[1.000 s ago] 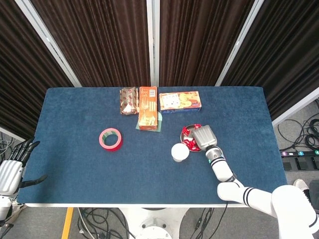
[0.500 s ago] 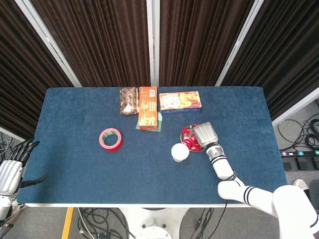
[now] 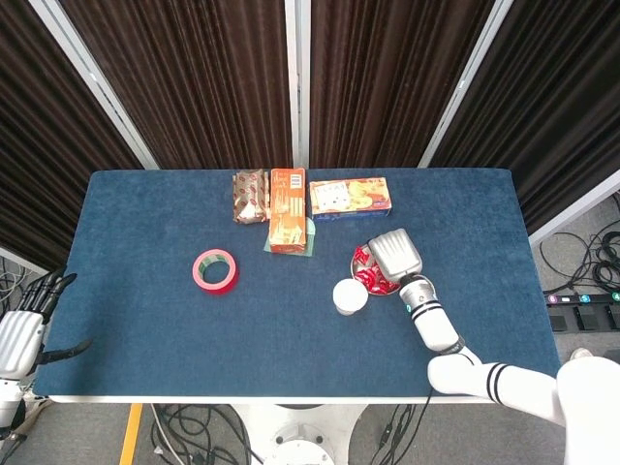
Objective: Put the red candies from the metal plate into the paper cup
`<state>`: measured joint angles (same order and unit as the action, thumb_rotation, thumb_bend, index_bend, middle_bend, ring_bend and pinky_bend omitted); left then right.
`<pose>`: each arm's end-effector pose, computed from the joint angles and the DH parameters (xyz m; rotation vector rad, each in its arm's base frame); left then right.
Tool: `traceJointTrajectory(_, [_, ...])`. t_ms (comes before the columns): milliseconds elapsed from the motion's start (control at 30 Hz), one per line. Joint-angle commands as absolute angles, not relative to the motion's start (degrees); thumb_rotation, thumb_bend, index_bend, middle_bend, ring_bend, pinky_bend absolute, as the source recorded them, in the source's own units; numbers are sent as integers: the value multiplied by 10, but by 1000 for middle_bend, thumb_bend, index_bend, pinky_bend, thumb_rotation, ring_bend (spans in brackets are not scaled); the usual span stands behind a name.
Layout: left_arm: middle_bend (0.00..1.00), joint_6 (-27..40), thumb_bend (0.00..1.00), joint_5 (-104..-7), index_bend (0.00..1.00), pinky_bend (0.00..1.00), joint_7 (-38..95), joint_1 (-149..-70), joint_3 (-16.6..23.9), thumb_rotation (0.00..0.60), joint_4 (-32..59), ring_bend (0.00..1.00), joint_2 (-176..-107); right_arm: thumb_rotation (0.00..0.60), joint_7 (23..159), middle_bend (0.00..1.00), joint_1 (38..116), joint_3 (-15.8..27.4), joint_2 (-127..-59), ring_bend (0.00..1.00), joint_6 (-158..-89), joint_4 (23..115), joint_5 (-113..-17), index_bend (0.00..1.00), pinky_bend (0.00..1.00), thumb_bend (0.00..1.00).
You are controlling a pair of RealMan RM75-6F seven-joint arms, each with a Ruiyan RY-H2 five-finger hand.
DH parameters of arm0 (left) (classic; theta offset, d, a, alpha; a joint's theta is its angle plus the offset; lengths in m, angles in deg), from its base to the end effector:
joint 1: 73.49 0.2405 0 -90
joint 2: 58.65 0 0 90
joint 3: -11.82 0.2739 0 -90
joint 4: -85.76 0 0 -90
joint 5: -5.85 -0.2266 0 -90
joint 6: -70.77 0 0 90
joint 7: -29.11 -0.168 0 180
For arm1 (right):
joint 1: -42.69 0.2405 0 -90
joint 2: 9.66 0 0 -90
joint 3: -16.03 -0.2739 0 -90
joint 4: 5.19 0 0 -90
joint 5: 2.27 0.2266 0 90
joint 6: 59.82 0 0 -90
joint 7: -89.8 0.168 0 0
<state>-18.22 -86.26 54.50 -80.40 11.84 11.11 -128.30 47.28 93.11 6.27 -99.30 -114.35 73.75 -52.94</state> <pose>-0.3628 0.2130 0.1457 -1.4109 -1.0188 -1.1630 -0.1497 -0.4250 -0.0360 1.8862 -0.6111 0.6195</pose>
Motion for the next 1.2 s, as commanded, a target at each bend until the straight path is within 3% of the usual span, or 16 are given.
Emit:
traceJointTrajectory(33, [100,-182,117,-862,127,99,544,-804,117,600,111,34,-1284,600,435,557,928,60,-934,786,-1187,847,-547,622,924,358])
traceJointTrajectory(233, [100,-185,117,-862,126,98,539,-804,116,600,105,34,-1282,600,414,558,927,79,-921,785,-1197,912,-559,624,925,357])
traceJointTrajectory(600, [100,-191,116,-859,126,98,545,-798,116,600,102,34,-1277,600,401,556,934,102,-951,781,-1192,907,-558,611,924,321])
traceJointTrajectory(767, [100,-191,117,-858,126,99,551,-798,115,600,107,34,-1278,600,398,503,939,105,-955,769,-1188,907,-554,537,925,223])
traceJointTrajectory(1200, [100,-190,117,-856,126,99,560,-795,116,600,116,34,-1280,600,395,456,938,92,-931,768,-1219,907,-556,490,925,197])
